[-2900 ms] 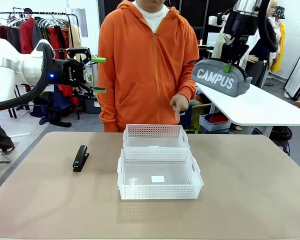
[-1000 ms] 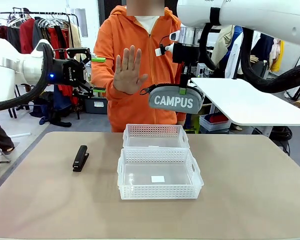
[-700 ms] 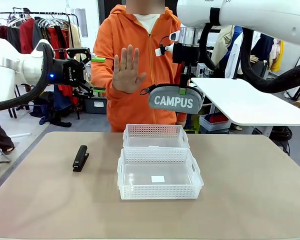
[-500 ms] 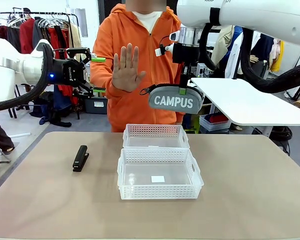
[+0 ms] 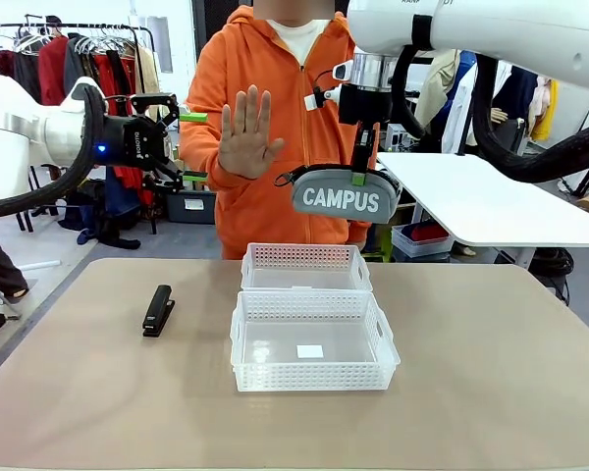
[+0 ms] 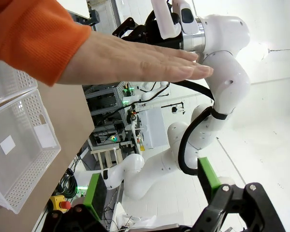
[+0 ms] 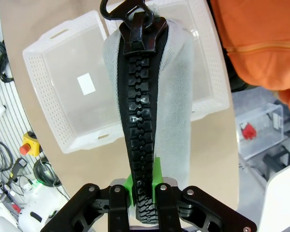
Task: Distribute items into two baskets.
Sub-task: Place the picked Pencil pouch into the Organizing basket as instructed by the person.
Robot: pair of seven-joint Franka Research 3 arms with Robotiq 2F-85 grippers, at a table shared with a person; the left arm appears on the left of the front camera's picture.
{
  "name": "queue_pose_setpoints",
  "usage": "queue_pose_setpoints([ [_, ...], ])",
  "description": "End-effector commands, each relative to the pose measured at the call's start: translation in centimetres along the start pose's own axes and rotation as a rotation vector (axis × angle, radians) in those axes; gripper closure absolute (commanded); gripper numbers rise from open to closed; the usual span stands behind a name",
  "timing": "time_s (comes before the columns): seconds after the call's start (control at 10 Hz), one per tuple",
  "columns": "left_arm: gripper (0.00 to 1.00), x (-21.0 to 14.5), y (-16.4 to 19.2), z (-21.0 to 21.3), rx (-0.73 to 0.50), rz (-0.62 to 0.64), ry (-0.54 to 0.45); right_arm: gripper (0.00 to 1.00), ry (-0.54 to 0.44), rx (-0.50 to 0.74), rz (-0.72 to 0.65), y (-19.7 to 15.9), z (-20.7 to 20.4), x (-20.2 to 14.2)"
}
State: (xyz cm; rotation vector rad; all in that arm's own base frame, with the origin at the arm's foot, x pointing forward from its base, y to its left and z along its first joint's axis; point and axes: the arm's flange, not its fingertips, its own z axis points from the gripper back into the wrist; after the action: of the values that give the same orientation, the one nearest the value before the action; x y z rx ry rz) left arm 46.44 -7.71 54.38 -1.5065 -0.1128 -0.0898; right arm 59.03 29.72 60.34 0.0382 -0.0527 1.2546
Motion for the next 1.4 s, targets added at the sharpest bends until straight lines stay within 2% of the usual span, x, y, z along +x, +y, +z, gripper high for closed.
queue_pose_setpoints([
  [0.0,0.0,-0.07,-0.12,0.07,-0.001,-0.002,-0.001,1.0,0.0,-0.008,0.002,0.06,0.29,-0.01],
  [1.3,0.0,-0.07,-0.12,0.07,-0.001,-0.002,-0.001,1.0,0.0,-0.008,0.002,0.06,0.29,-0.01],
])
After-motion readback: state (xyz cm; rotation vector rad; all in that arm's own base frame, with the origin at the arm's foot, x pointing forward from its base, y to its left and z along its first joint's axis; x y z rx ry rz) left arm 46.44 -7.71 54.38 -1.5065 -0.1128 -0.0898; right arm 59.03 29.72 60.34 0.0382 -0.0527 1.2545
